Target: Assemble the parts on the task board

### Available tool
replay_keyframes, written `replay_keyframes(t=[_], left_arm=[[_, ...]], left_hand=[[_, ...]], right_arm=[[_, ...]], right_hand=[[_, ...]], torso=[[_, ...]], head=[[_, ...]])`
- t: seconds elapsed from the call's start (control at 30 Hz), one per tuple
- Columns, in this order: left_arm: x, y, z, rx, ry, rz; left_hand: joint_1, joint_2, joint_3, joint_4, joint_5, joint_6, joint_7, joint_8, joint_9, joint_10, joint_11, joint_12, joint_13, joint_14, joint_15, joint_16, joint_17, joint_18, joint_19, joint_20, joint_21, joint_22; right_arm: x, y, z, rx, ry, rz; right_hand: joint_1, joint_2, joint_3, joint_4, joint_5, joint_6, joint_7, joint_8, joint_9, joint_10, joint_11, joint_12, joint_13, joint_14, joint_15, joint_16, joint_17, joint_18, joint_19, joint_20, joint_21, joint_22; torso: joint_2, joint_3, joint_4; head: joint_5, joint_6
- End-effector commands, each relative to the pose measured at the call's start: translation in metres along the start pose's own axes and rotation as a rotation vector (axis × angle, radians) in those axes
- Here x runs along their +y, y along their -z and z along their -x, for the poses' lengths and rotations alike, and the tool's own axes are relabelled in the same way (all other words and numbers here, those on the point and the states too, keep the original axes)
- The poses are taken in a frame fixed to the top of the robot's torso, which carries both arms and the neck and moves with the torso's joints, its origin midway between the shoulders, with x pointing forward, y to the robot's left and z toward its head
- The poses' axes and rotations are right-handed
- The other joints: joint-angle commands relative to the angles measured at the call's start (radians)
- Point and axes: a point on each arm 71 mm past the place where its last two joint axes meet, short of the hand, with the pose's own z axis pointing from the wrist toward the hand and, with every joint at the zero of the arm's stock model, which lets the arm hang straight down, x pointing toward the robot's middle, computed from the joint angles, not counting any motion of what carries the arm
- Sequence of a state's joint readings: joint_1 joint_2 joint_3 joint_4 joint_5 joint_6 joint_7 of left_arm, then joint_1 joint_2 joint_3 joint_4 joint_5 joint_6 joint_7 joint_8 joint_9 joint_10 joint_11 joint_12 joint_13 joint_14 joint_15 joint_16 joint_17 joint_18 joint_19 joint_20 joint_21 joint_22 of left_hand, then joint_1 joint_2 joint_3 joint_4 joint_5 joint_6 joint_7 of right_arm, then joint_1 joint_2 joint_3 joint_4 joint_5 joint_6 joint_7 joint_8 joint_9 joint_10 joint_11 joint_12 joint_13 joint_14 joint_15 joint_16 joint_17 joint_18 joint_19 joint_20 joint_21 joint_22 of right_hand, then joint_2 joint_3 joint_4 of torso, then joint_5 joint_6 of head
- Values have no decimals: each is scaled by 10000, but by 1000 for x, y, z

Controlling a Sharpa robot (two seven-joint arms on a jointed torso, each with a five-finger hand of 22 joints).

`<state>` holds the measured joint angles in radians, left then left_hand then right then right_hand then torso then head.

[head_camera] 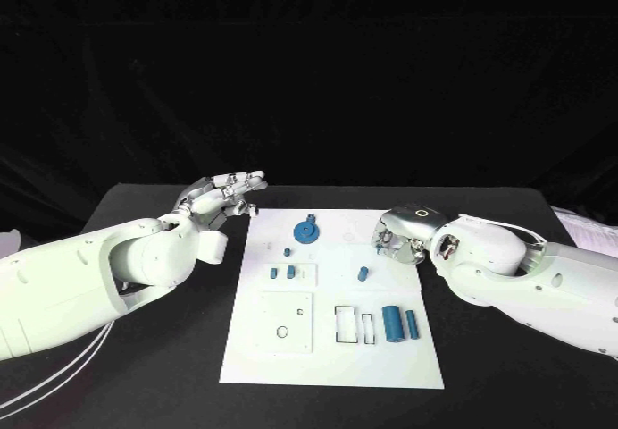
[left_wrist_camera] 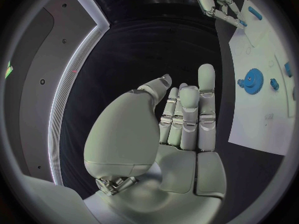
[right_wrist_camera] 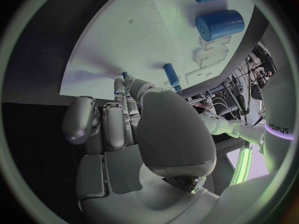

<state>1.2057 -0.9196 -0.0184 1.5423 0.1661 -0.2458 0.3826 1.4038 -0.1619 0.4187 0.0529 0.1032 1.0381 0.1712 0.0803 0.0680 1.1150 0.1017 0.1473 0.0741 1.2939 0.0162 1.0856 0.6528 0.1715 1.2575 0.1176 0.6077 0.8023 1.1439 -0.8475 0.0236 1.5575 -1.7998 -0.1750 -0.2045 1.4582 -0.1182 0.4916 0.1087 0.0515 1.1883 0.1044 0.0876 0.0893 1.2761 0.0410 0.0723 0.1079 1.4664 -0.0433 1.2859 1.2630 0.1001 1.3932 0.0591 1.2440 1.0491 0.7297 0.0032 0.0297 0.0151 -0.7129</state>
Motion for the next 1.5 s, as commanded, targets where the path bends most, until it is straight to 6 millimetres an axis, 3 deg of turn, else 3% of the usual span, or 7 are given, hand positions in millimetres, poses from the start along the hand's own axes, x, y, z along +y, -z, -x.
replay_keyframes(t=[0.03,0.47,0.67,0.87,1.0,1.23,1.5], left_arm=[[-1,0,-1,3,5,-37],[0,-1,1,-98,-34,-14],[0,-1,0,-57,-19,-15],[1,-2,-2,2,3,-9],[1,-3,-4,62,24,1],[2,-4,-7,145,54,19],[3,-4,-12,286,102,46]], left_hand=[[41,68,28,-52,67,10,36,18,-2,-17,29,68,-11,-88,-12,46,-15,115,-33,-45,-57,-16],[41,60,33,-70,61,-33,57,-3,-12,-79,50,69,-25,-100,-2,55,-36,111,-25,-45,-65,-21],[40,63,36,-72,61,-42,62,-7,-13,-92,54,70,-27,-104,1,55,-43,110,-24,-44,-67,-23],[40,63,36,-72,61,-42,62,-7,-13,-92,54,70,-27,-104,1,55,-43,110,-24,-44,-67,-23],[40,63,36,-72,61,-42,62,-7,-13,-92,54,70,-27,-104,1,55,-43,110,-24,-44,-67,-23],[42,67,40,-77,61,-55,66,-12,-15,-107,59,73,-30,-109,4,56,-51,108,-22,-42,-70,-24],[42,67,40,-77,61,-55,66,-12,-15,-107,59,73,-30,-109,4,56,-51,108,-22,-42,-70,-24]], right_arm=[[1,1,6,-563,-125,49],[17,15,21,-943,-515,501],[55,20,27,-1258,-896,1552],[97,22,28,-1348,-1197,2676],[117,21,22,-1170,-1374,3191],[141,15,-3,-491,-1728,3714],[152,8,-27,126,-1932,3869]], right_hand=[[-11,48,69,-3,37,83,23,9,15,38,5,28,-8,558,21,69,8,-1,52,17,38,16],[-44,0,113,-44,35,75,40,-9,22,40,20,-7,-34,558,32,88,21,-5,61,23,58,43],[-42,-16,183,-101,48,72,71,-25,30,54,41,-30,-58,555,55,98,26,-3,61,27,64,47],[-48,-21,231,-136,57,65,95,-39,34,56,61,-47,-76,553,75,105,28,-2,57,34,62,41],[-52,-24,238,-143,60,63,100,-42,35,56,65,-50,-80,552,77,103,24,-1,55,36,59,35],[-61,-28,281,-189,82,46,123,-62,39,47,83,-68,-101,549,93,103,19,4,41,48,43,7],[-66,-27,319,-235,100,28,142,-80,41,32,98,-80,-120,547,105,111,22,7,32,58,37,-4]], torso=[[-2,2,-9],[-28,-9,-25],[-8,-7,9],[-3,-23,16],[-5,-41,12],[1,-19,-16],[-3,-15,2]], head=[[10,16],[64,35],[135,23],[349,-109],[488,-168],[737,-315],[860,-442]])
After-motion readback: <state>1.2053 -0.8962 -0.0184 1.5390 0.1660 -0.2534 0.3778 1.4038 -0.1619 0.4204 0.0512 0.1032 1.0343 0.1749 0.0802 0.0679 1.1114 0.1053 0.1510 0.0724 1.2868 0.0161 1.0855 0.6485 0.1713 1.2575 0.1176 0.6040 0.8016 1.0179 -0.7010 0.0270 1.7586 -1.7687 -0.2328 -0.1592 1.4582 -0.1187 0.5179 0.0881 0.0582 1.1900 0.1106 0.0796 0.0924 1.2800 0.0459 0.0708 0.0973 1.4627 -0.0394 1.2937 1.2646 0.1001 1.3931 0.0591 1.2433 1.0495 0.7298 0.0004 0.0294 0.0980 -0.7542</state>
